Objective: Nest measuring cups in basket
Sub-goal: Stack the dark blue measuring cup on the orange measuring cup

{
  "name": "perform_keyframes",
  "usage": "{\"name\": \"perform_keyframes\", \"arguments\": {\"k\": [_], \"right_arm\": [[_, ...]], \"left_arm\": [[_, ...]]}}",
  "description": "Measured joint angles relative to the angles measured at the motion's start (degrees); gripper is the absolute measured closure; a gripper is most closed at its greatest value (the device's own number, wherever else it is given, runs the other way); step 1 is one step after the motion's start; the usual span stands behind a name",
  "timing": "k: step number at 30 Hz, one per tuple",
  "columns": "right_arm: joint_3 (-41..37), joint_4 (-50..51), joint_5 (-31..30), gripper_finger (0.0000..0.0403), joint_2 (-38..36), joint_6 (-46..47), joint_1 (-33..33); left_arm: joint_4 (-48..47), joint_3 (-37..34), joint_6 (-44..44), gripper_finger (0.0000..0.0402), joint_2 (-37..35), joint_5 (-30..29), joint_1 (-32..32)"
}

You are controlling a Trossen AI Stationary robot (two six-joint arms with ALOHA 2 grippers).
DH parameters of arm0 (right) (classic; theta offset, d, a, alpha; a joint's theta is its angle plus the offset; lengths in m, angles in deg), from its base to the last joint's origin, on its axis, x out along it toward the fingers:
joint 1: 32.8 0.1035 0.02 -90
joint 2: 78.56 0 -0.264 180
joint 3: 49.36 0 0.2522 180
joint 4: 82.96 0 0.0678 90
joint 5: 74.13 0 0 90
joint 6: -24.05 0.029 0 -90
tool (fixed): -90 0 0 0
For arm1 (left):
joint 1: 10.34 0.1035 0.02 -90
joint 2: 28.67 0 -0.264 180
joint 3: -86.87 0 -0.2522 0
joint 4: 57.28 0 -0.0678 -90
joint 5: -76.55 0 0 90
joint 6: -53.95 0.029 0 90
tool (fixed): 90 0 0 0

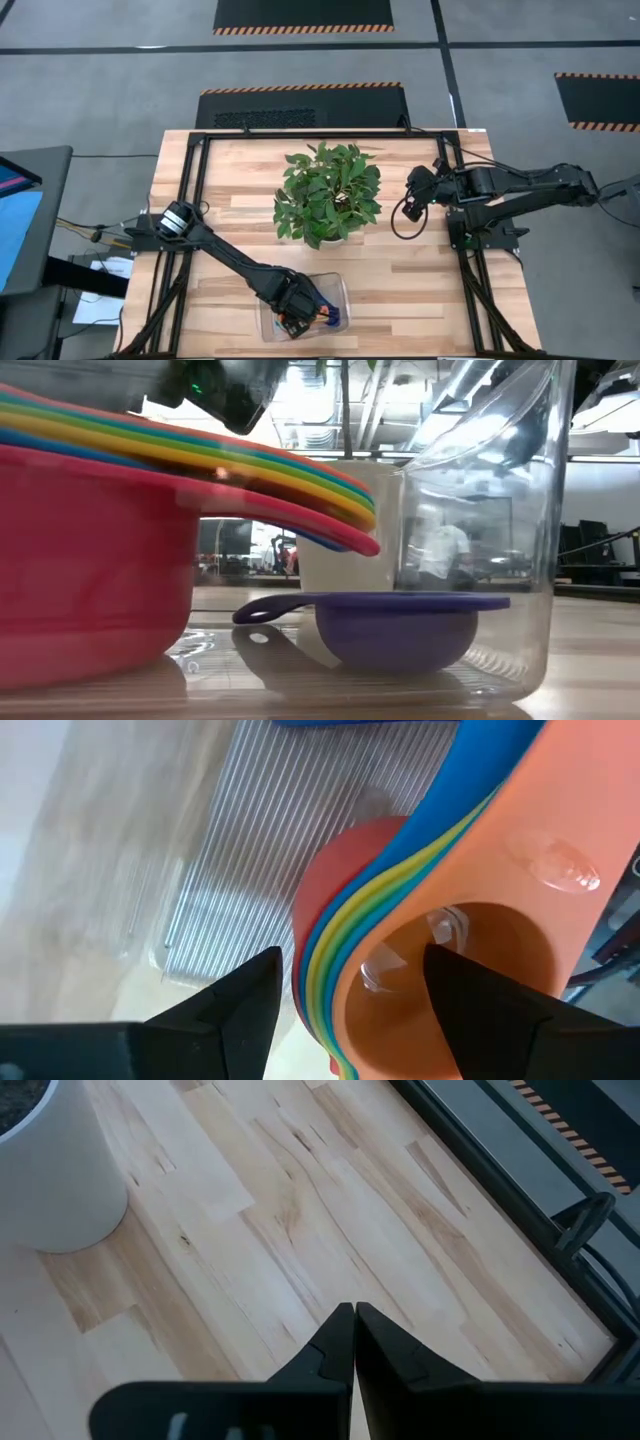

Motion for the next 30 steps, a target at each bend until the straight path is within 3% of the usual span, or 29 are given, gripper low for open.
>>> {"name": "perform_keyframes", "arguments": {"k": [12, 15, 23, 30], "right_arm": [[0.0, 0.0, 0.3, 0.0370, 0.0, 0.0, 0.0], [0.0, 0.0, 0.4, 0.0370, 0.0, 0.0, 0.0], [0.0, 0.0, 0.5, 0.0370, 0.0, 0.0, 0.0], [0.0, 0.0, 0.5, 0.0370, 0.0, 0.0, 0.0]], "left_arm": [[0.3, 0.1, 3.5, 0.0184, 1.4, -1.0, 0.0], [0.2, 0.1, 3.5, 0.0218, 1.4, -1.2, 0.0], [0.5, 0.4, 5.4, 0.0356, 1.4, -1.4, 0.6], [1.2, 0.5, 5.8, 0.0362, 1.4, -1.2, 1.3]]}}
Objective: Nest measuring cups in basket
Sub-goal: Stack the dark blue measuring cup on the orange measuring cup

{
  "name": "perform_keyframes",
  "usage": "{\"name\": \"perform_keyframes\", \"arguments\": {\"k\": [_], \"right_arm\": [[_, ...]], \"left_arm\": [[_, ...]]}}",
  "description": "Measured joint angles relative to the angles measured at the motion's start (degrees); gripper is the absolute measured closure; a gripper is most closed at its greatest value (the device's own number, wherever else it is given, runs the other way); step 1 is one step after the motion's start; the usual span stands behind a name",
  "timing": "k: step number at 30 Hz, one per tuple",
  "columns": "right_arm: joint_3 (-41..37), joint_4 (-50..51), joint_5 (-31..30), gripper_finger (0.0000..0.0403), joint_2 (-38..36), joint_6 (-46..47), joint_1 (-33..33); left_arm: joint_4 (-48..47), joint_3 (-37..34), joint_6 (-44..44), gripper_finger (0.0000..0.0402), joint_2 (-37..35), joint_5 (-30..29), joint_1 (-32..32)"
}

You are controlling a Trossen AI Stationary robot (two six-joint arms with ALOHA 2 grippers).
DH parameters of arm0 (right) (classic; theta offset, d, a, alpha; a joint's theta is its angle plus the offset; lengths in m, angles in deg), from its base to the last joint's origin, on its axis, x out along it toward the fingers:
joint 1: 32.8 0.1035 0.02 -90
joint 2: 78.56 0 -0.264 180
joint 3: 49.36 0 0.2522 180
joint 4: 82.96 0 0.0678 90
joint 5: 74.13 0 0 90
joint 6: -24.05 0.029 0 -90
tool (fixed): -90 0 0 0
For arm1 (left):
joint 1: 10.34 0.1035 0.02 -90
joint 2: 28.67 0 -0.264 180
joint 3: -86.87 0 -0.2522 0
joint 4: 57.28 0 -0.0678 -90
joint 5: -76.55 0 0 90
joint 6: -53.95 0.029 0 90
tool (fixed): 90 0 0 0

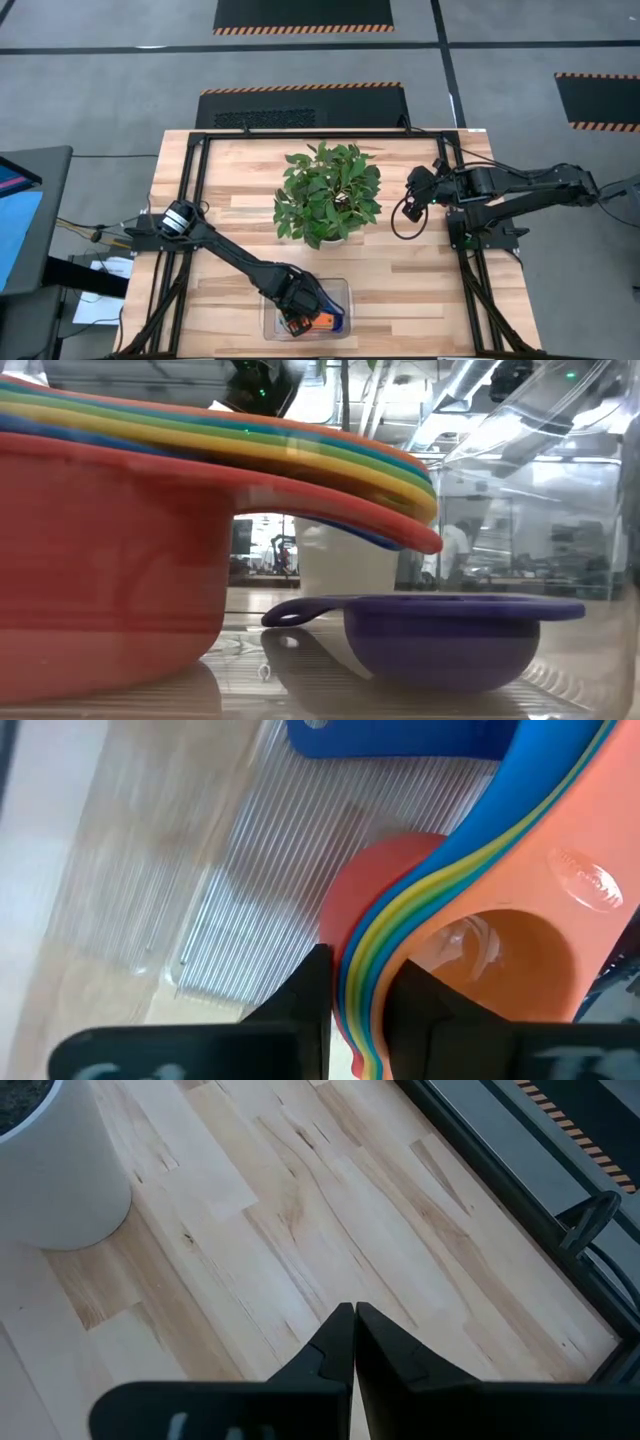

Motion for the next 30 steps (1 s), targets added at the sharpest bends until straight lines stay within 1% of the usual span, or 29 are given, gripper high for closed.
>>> {"name": "perform_keyframes", "arguments": {"k": [3, 11, 24, 30], "right_arm": [[0.0, 0.0, 0.0, 0.0370, 0.0, 0.0, 0.0], [0.0, 0.0, 0.0, 0.0370, 0.0, 0.0, 0.0], [0.0, 0.0, -0.2, 0.0370, 0.0, -0.2, 0.0], [0.0, 0.0, -0.4, 0.0370, 0.0, -0.2, 0.0]], "left_arm": [[0.1, -0.1, 0.8, 0.0362, -0.4, 0.4, 0.2], [0.0, -0.5, -0.4, 0.0362, -2.9, -0.8, 0.2], [-0.5, -0.5, -0.5, 0.0362, -3.9, 2.0, -0.2], [-2.3, 2.4, 0.0, 0.0362, -4.1, 2.1, -0.3]]}}
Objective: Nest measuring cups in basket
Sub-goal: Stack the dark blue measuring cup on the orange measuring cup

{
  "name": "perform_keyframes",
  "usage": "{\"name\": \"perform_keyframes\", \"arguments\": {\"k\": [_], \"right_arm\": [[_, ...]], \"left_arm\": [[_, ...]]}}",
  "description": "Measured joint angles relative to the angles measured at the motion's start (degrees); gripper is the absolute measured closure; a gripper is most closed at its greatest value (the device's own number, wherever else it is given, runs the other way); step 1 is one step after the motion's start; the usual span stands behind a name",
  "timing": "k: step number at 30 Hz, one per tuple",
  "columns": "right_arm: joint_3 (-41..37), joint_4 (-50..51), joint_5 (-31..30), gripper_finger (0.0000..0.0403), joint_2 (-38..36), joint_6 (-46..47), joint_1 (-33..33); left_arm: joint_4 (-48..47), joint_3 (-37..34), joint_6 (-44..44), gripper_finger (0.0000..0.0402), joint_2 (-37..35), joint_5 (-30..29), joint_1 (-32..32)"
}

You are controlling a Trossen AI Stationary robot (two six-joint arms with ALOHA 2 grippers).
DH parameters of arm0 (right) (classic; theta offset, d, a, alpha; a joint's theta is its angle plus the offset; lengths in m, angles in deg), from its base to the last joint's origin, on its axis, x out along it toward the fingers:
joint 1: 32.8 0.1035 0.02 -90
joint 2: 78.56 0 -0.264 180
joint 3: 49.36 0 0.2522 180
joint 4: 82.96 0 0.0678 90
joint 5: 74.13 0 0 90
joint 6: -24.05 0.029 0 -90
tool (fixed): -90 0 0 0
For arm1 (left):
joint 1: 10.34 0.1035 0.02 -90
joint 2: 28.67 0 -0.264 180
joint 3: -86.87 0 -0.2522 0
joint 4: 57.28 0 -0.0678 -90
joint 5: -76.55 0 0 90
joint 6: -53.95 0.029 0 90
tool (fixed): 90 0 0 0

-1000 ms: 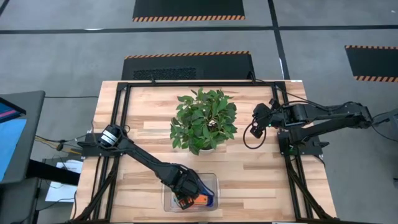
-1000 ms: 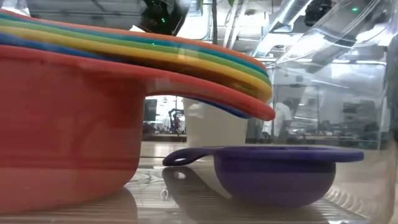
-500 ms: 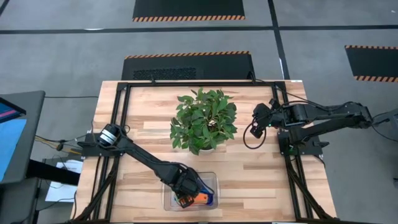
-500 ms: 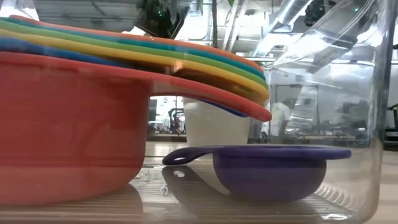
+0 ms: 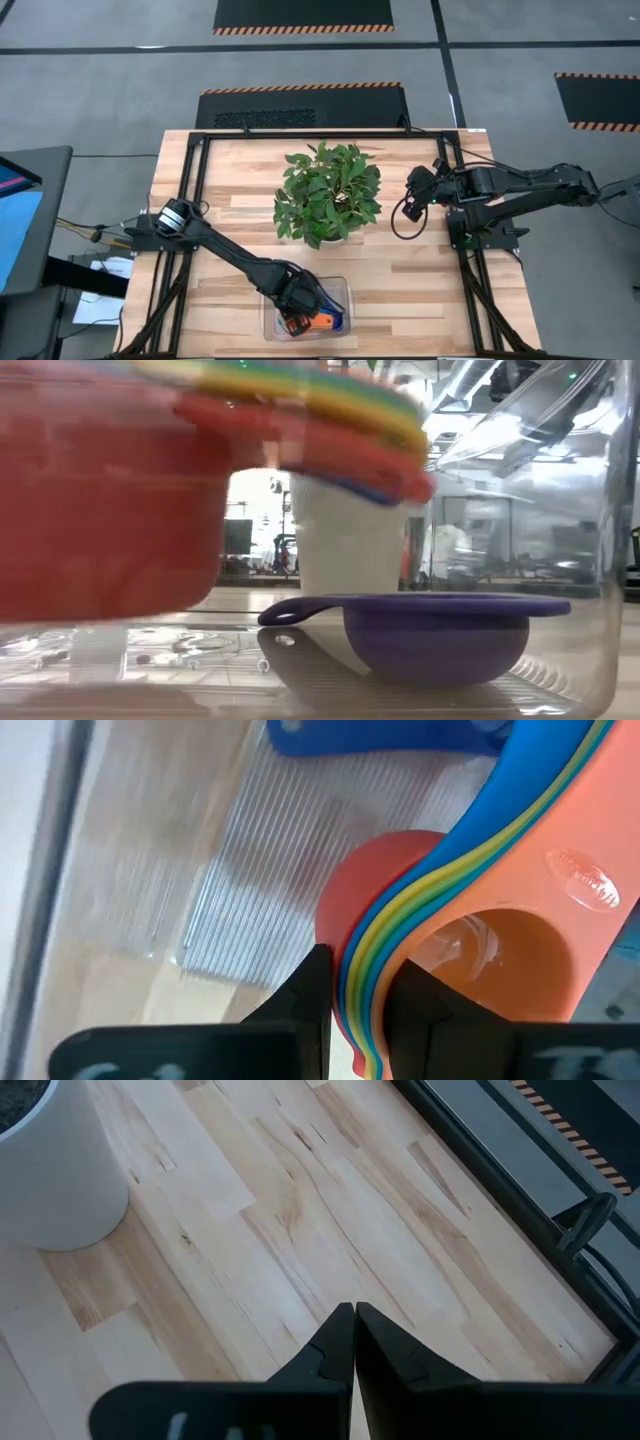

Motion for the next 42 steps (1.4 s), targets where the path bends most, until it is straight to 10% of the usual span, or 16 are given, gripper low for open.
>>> {"name": "perform_keyframes", "arguments": {"k": [27, 42], "right_arm": [[0.0, 0.0, 0.2, 0.0370, 0.0, 0.2, 0.0], [0.0, -0.5, 1.5, 0.0370, 0.0, 0.4, 0.1]], "left_arm": [[-19.3, 11.9, 4.2, 0.0362, -0.2, -1.5, 0.0], [-24.7, 6.8, 3.8, 0.0362, -10.3, -8.4, -0.3]]}}
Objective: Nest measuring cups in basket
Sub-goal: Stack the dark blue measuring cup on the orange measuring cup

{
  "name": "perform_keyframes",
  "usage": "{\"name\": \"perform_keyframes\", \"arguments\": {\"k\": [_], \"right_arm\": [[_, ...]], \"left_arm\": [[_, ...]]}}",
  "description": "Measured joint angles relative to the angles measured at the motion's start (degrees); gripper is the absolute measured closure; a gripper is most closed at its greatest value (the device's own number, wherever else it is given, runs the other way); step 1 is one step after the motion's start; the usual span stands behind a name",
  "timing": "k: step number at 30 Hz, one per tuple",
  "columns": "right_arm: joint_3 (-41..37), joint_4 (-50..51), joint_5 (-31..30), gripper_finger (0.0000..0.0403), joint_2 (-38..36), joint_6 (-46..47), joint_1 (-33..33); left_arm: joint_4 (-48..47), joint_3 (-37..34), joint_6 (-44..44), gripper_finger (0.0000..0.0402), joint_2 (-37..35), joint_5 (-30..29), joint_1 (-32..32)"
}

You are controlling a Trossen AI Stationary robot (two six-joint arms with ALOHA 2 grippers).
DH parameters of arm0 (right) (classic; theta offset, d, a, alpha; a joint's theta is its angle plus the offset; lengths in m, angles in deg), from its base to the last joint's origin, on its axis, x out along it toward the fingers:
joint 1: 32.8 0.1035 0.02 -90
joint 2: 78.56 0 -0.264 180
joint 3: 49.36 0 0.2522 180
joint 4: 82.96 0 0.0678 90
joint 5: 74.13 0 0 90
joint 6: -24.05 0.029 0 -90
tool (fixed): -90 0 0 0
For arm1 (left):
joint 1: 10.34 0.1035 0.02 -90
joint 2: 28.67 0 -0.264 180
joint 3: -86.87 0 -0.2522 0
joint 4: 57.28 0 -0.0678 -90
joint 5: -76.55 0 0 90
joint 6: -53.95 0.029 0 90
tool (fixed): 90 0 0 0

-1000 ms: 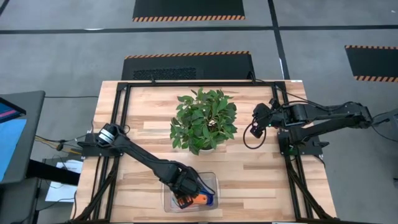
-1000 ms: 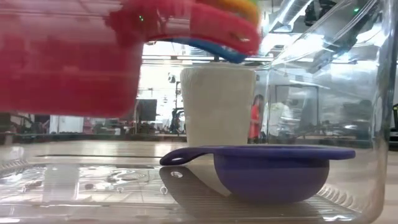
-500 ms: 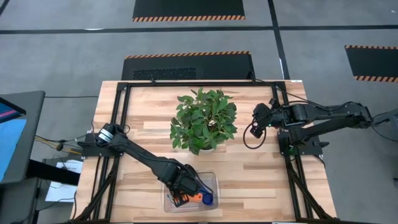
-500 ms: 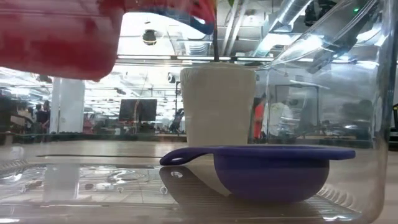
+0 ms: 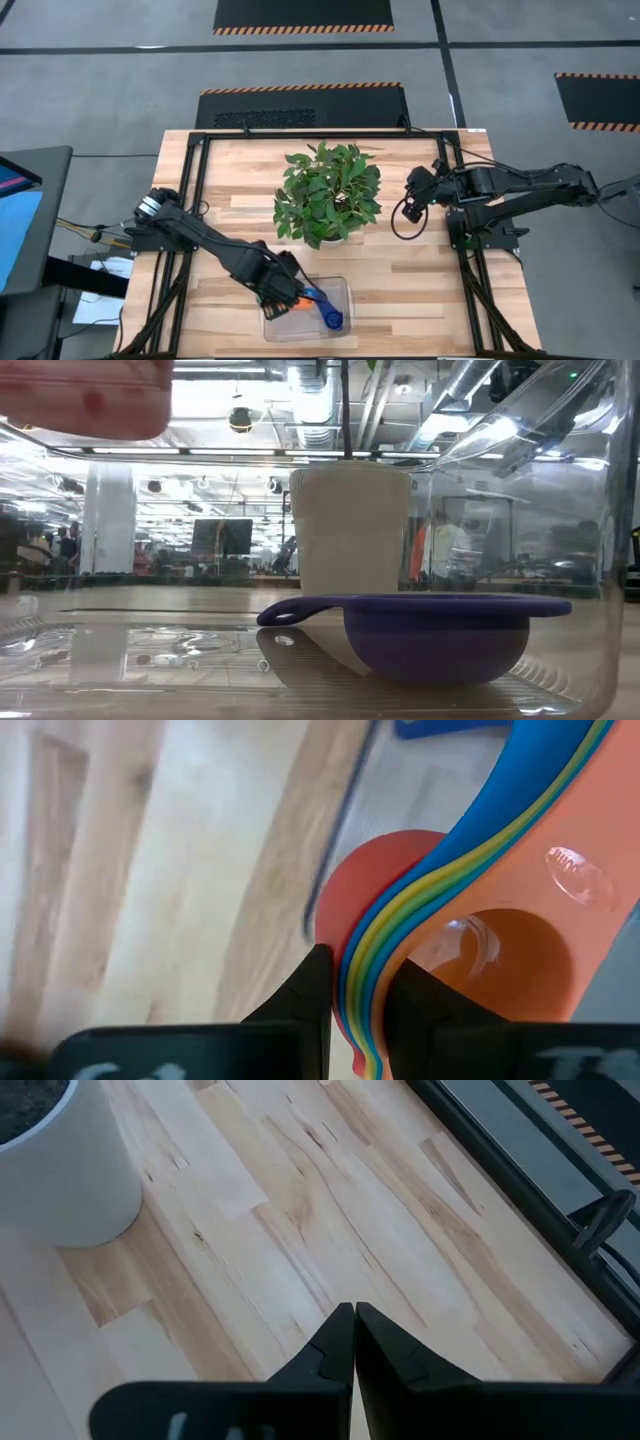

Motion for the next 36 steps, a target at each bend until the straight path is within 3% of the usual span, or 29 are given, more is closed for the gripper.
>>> {"name": "perform_keyframes", "arguments": {"k": [10, 18, 26, 30, 36], "right_arm": [[0.0, -3.1, 1.8, 0.0370, 0.0, 0.3, 0.0], [0.0, -4.2, 2.8, 0.0370, 0.0, 0.3, 0.0], [0.0, -4.2, 2.8, 0.0370, 0.0, 0.3, 0.0], [0.0, -4.1, 2.8, 0.0370, 0.0, 0.3, 0.0], [0.0, -4.1, 2.8, 0.0370, 0.0, 0.3, 0.0]], "left_arm": [[0.5, -14.0, 1.4, 0.0362, -13.3, -0.2, 4.2], [8.3, -29.5, 7.7, 0.0362, -23.9, 1.5, 14.3], [21.1, -43.4, 17.1, 0.0362, -25.4, 5.7, 25.5], [26.1, -45.5, 19.3, 0.0362, -25.5, 4.5, 27.4], [26.2, -48.5, 21.0, 0.0354, -25.4, 2.8, 28.2]]}}
